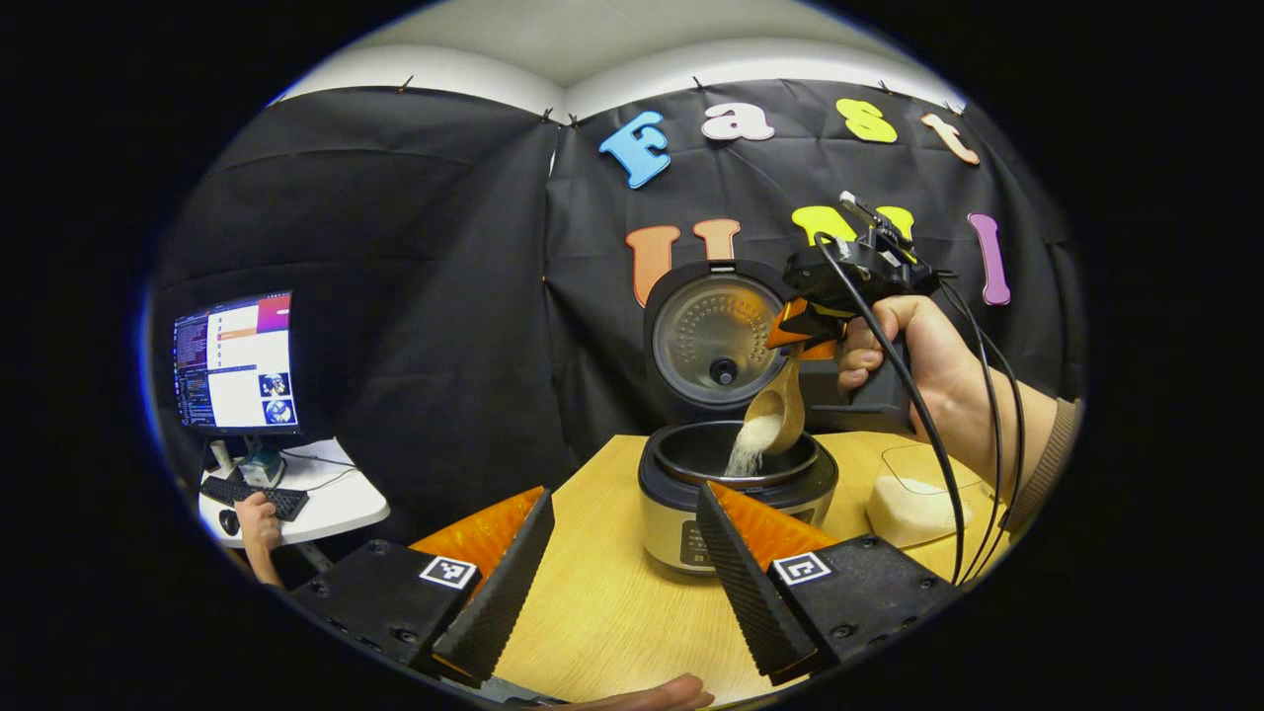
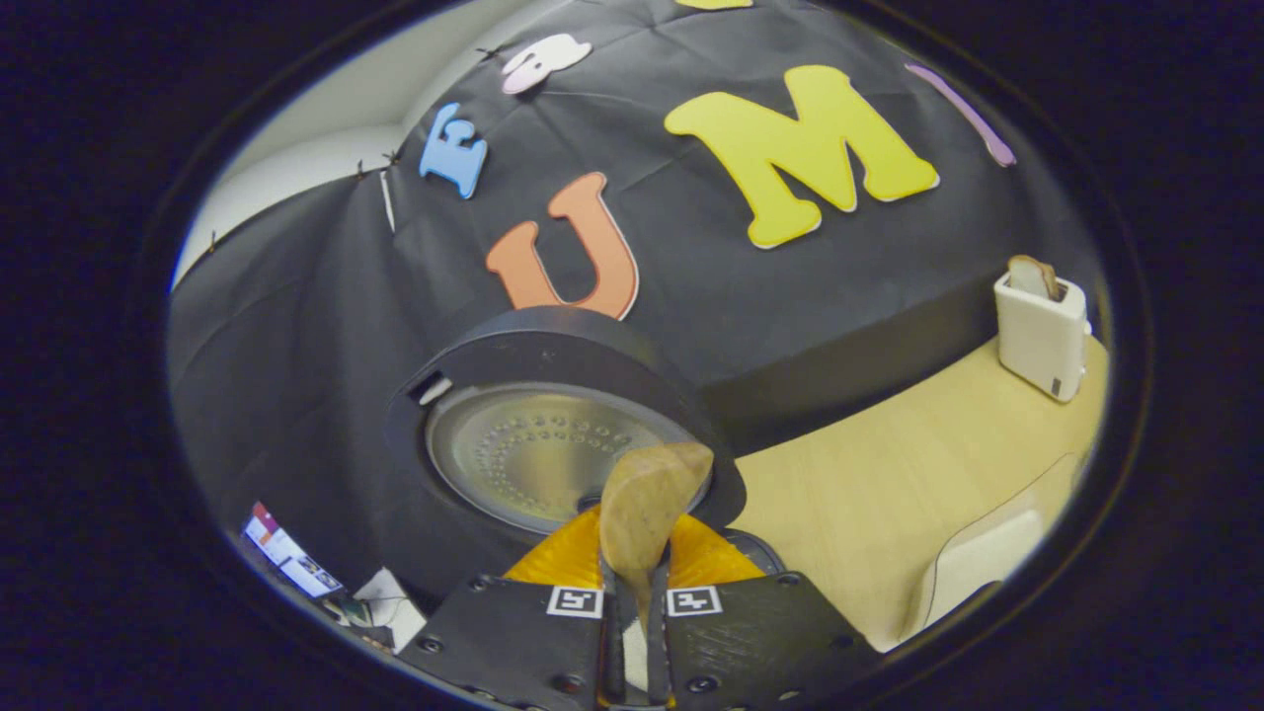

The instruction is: Close the left gripper, press the button to open the rice cooker; take a wooden spoon from the chopstick holder with the right hand, scoop a spoonful of rice and pour it into the rice cooker, then put the wooden spoon back into the chopstick holder.

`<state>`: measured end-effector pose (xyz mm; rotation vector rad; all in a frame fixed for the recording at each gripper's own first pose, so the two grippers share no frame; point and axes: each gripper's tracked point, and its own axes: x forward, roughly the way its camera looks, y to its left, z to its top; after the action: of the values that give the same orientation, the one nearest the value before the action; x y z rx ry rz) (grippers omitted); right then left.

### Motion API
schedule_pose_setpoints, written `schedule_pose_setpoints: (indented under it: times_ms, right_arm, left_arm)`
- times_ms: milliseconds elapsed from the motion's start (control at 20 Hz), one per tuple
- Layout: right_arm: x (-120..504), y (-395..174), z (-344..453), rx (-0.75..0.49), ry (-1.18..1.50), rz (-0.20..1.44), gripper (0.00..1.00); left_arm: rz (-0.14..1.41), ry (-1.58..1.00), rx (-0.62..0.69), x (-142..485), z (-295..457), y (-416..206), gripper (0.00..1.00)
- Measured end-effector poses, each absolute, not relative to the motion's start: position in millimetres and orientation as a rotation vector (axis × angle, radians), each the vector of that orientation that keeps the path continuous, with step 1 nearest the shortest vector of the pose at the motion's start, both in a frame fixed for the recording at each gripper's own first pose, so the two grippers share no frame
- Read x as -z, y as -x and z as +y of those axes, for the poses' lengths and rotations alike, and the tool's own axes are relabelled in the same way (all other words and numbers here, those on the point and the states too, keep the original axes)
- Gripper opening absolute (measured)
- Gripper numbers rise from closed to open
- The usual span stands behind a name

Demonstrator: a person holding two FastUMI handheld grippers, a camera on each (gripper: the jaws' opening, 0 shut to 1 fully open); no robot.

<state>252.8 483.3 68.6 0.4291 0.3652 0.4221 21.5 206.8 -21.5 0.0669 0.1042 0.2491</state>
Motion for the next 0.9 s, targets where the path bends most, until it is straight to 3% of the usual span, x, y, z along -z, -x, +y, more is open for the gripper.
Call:
schedule_pose_setpoints:
  times_ms: [650,900]
  right_arm:
    - [-98,-215,513,-0.425,0.222,0.039,0.09]
    - [-98,-208,515,-0.425,0.327,-0.017,0.08]
  left_arm:
    - [0.101,-0.069,-0.264,19,208,-19,0.93]
    - [0.094,-0.080,-0.284,16,211,-17,0.93]
